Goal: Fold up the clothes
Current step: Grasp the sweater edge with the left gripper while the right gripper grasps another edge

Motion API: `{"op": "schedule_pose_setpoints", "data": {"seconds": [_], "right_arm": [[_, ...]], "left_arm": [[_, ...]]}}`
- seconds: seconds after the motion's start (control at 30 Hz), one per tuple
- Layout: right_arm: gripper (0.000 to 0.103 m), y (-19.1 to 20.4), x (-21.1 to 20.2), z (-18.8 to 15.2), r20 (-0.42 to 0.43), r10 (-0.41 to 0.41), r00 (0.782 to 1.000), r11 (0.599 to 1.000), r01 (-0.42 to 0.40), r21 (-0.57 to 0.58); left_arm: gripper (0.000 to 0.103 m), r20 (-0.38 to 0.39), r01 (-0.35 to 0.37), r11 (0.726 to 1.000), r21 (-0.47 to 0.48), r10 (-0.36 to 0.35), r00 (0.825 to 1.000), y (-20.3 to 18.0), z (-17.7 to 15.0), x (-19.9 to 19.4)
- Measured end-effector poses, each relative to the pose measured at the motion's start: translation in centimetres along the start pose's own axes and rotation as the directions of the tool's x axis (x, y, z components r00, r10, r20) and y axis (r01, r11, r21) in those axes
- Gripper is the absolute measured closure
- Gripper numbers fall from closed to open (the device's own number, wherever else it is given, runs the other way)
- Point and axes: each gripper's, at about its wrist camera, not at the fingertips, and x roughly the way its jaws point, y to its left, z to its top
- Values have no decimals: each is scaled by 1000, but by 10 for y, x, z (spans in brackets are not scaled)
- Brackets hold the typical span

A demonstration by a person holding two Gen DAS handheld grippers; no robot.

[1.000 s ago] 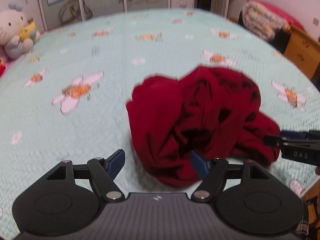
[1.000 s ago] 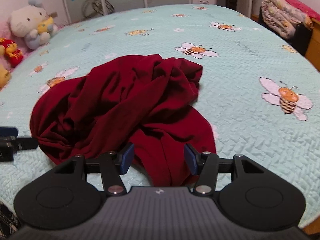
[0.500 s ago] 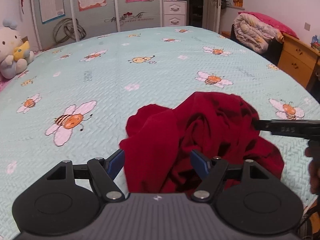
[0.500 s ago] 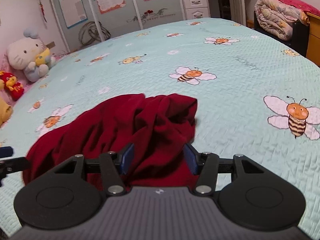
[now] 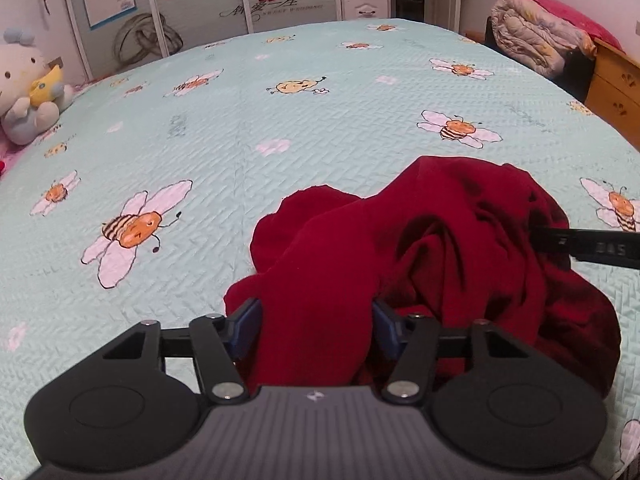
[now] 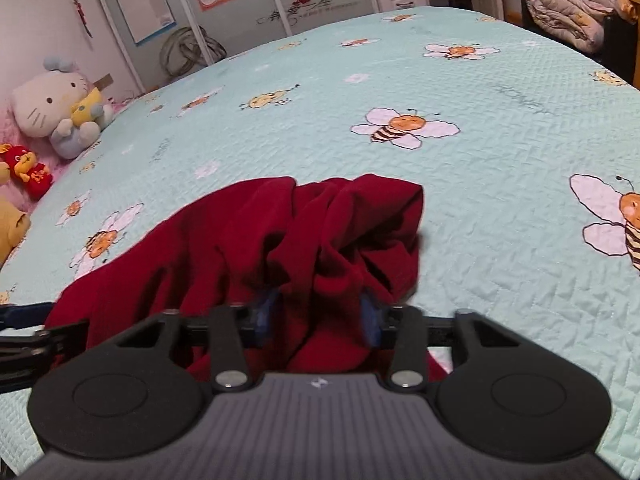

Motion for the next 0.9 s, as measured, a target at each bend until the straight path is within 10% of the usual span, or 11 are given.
{"op": "schedule_pose_setpoints", "data": {"seconds": [0.1, 0.53, 0.9], "right_arm": [[102, 0, -15, -3, 47, 32, 998, 999, -33, 11], [103, -13, -147, -43, 195, 101, 976, 995, -93, -48], [102, -17, -130, -116, -119, 148, 982, 988, -152, -24]], "left_arm": [[76, -11, 21, 1000, -19, -21, 1000, 6, -3, 0], [86, 98, 121, 967, -224, -101, 990, 87, -46, -84], [86, 28, -17, 940, -342, 29, 999, 139, -81, -77]]}}
